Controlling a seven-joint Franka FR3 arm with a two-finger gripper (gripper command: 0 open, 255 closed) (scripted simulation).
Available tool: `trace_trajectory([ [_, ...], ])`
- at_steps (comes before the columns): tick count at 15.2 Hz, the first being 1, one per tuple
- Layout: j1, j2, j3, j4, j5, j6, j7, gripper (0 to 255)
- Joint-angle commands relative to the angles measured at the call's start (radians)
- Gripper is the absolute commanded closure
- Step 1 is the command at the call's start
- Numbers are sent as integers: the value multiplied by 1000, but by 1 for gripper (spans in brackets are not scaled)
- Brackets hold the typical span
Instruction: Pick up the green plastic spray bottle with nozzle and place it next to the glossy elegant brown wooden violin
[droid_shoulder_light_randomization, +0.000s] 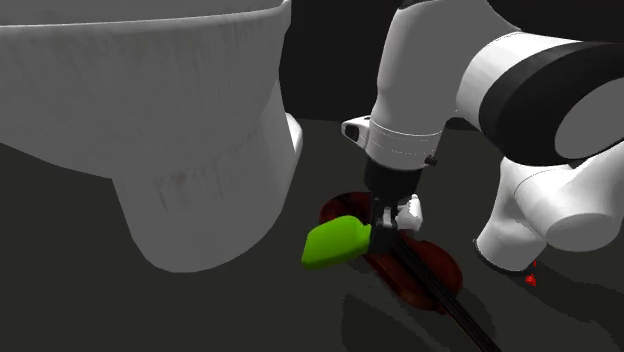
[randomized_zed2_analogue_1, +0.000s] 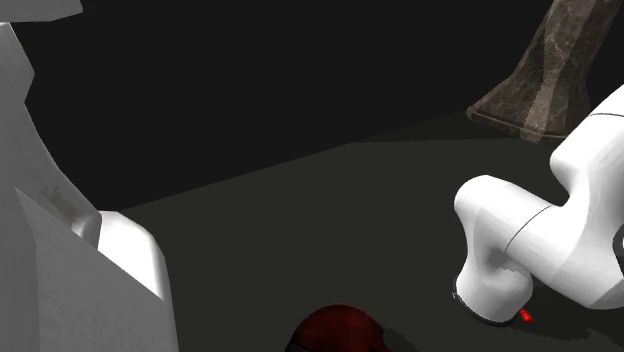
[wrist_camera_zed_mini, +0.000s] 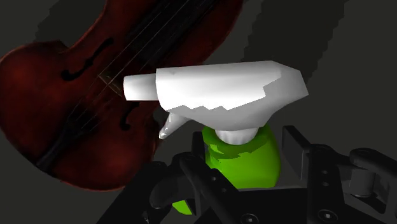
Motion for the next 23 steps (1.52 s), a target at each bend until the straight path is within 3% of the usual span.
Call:
trace_trajectory([
  [1,8,43,47,37,13,15,51,255],
  [7,7,195,191,177,10,53,209,255],
  [12,-15,351,319,320,-52,78,362,255],
  [16,-35,509,427,453,-159,87,512,255],
  [19,-27,657,496,566,-286,79,646,255],
  [21,8,762,516,647,-380,61,735,255],
  [23,16,771,509,628,-389,86,741,255],
])
